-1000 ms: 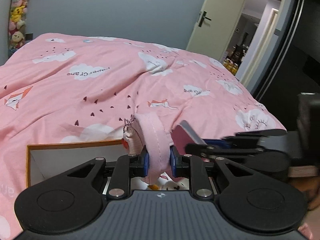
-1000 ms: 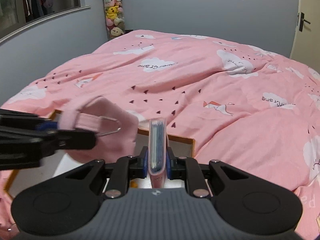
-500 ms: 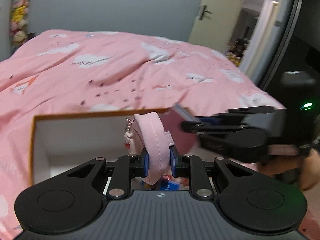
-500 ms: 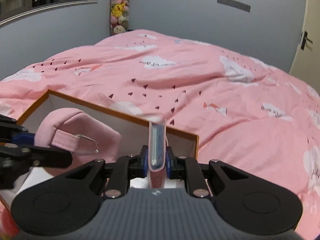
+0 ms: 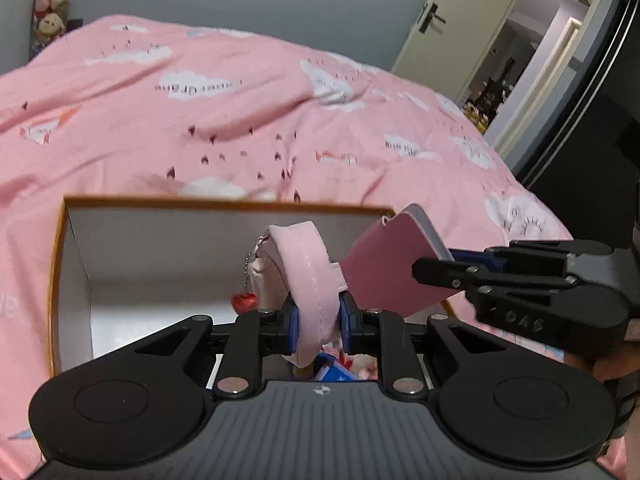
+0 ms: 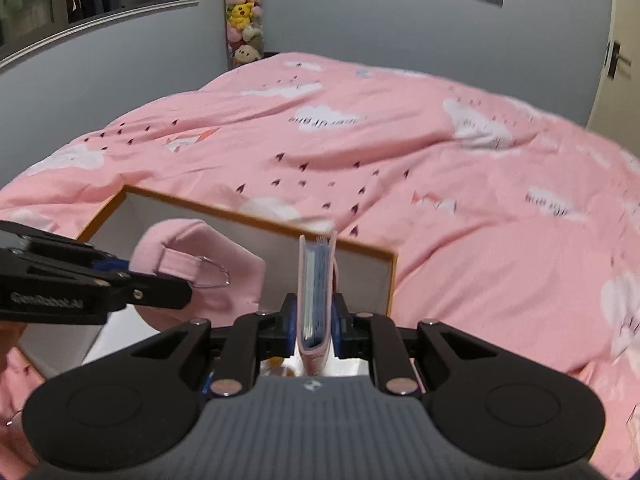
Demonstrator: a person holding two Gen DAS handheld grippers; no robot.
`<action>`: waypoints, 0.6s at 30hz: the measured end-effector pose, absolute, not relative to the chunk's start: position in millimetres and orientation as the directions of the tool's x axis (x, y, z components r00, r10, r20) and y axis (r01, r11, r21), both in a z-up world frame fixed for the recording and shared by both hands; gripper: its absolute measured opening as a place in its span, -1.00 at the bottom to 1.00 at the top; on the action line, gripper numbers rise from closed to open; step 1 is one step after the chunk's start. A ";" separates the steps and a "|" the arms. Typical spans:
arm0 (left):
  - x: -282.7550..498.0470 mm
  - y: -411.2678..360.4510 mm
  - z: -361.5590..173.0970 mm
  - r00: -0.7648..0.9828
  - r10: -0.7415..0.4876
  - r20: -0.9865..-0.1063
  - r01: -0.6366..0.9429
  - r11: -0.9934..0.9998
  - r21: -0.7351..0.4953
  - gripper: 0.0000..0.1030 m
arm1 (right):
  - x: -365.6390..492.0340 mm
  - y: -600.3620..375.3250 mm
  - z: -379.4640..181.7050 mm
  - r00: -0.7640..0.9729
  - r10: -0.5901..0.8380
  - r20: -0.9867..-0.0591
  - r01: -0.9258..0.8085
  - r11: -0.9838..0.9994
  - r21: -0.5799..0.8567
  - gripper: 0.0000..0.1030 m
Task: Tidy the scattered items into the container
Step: 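Carry the pouch and wallet over the box opening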
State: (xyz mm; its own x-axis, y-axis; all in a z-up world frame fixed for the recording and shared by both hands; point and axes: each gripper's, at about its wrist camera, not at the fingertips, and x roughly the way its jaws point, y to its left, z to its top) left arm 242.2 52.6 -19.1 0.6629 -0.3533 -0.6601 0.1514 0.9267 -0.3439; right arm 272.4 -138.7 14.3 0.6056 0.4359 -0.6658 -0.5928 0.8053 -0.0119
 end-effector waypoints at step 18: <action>260.4 16.9 -19.7 0.695 -0.431 -0.576 0.307 0.902 -0.304 -0.57 | 311.6 -140.9 -18.4 0.584 0.348 -0.734 -0.501 0.865 0.012 -0.64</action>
State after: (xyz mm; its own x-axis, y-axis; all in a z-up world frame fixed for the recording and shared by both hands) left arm 260.4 16.9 -19.7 0.6950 -0.4311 -0.5755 0.3074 0.9017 -0.3042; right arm 311.6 -140.9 -18.4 0.5835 0.3483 -0.7336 -0.5013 0.8652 0.0120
